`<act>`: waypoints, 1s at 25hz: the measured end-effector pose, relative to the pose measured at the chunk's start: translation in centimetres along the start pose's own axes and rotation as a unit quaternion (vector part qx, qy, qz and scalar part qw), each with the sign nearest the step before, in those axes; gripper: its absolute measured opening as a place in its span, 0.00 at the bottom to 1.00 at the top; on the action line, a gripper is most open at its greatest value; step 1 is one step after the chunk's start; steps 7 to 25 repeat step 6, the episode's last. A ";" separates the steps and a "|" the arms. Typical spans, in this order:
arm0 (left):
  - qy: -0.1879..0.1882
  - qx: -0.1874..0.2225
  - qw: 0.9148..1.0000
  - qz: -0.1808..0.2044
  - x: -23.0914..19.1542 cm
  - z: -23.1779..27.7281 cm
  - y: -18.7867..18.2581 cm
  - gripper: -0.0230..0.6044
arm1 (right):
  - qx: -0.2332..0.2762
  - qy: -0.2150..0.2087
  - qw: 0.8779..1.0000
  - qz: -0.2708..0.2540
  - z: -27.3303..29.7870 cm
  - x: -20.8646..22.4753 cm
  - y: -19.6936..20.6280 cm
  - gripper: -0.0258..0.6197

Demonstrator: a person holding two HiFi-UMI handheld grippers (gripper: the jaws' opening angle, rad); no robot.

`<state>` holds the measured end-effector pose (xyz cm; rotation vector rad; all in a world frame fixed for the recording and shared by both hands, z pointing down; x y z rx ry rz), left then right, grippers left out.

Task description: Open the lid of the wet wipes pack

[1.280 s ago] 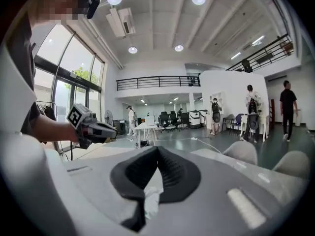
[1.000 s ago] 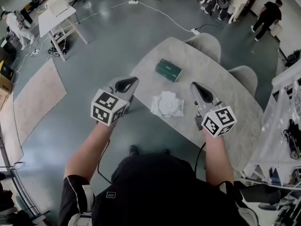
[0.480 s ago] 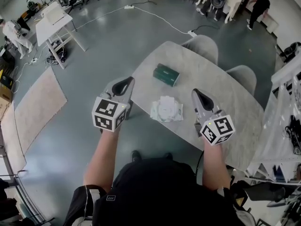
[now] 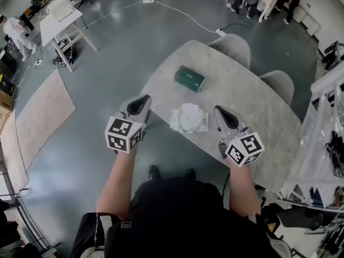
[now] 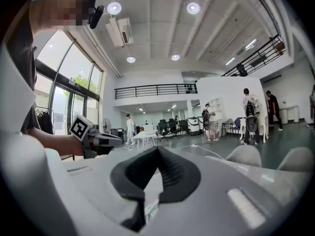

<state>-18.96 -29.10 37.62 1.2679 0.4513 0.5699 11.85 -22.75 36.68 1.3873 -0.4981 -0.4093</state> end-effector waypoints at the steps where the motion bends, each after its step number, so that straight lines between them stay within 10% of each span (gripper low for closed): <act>1: 0.002 -0.001 1.000 0.001 0.1 0.0 0.0 0.07 | 0.001 -0.001 1.000 -0.001 0.0 0.0 -0.1 0.04; 25: 0.007 -0.002 1.000 0.003 0.6 0.2 -0.1 0.07 | -0.003 -0.007 1.000 -0.001 0.0 0.0 -0.1 0.04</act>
Point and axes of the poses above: the fingertips, and each gripper's own axes: z forward along the fingers, x to its right, y out of its underside, the point moved 8 cm from there along -z, backward along the fingers
